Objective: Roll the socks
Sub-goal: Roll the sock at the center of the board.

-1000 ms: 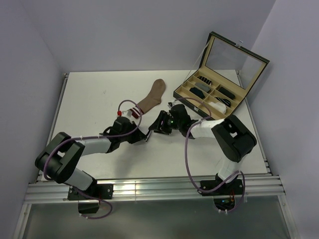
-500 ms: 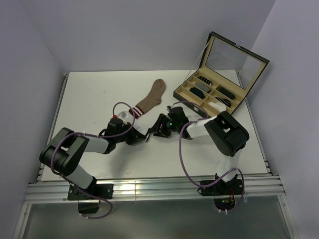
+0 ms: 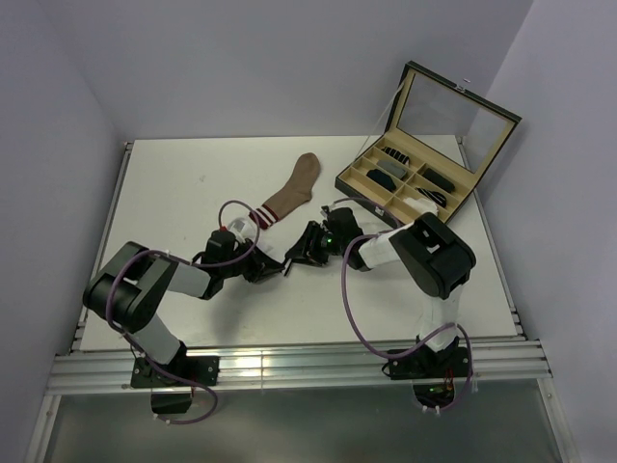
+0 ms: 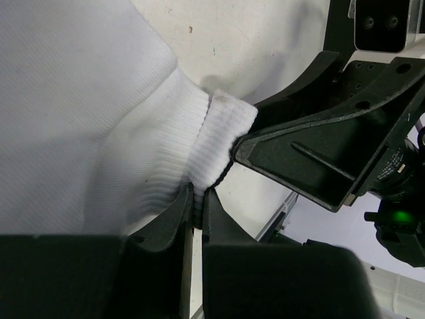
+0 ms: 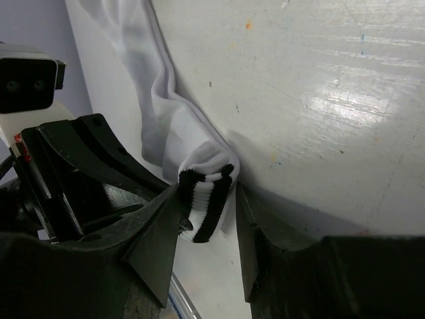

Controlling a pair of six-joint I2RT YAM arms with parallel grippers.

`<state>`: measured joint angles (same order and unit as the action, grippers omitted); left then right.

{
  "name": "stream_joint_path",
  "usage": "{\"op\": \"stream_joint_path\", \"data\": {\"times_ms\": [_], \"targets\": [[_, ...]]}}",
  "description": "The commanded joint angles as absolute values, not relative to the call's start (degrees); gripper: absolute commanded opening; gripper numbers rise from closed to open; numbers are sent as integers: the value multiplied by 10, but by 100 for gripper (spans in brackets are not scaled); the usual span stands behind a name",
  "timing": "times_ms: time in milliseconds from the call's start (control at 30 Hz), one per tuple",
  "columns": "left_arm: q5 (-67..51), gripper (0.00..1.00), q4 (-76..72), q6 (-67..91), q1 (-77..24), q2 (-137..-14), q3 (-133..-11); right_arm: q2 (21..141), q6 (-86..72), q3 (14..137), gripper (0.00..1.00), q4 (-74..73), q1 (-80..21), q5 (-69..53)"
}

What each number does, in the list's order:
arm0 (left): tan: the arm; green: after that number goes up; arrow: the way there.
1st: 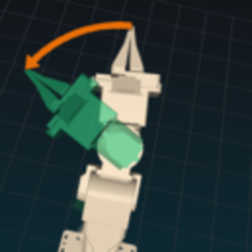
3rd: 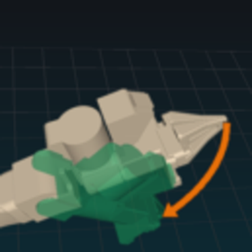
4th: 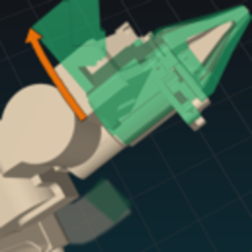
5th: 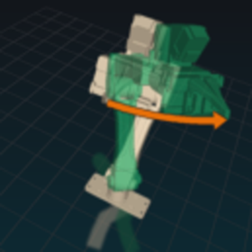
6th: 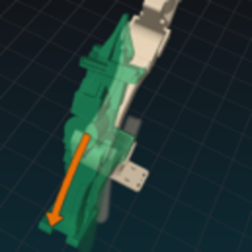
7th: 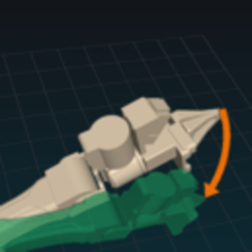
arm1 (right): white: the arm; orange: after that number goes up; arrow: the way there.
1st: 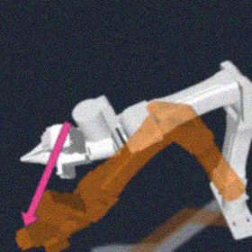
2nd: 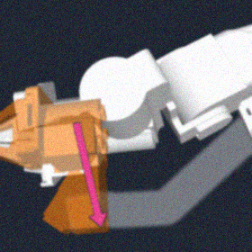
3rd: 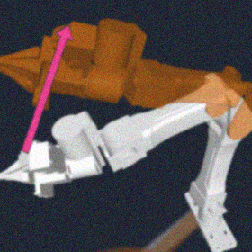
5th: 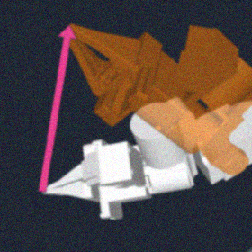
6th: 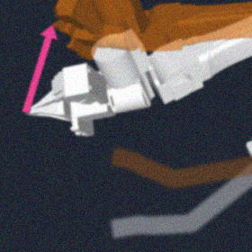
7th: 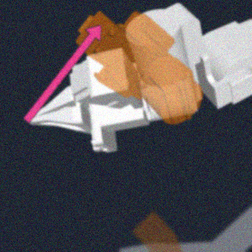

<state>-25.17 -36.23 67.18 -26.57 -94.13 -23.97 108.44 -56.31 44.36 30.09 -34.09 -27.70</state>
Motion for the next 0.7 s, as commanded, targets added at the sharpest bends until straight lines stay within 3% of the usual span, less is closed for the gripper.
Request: {"op": "stream_joint_path", "data": {"times_ms": [0, 133, 167, 267, 400, 667], "targets": [[-269, 0, -367, 677, -262, -954, -228, 1105, -562, 450, 45, 301, -339, -272], [-280, 1, -382, 683, -261, -967, -226, 1110, -569, 446, 32, 314, -339, -281], [-281, 1, -381, 681, -261, -969, -227, 1112, -569, 446, 21, 316, -339, -281], [-280, 6, -374, 675, -261, -969, -230, 1109, -564, 448, 0, 309, -339, -281], [-267, 14, -340, 657, -261, -956, -238, 1095, -548, 456, 0, 287, -339, -272], [-154, 50, -209, 564, -279, -869, -276, 1059, -505, 485, 0, 178, -344, -227]]}}
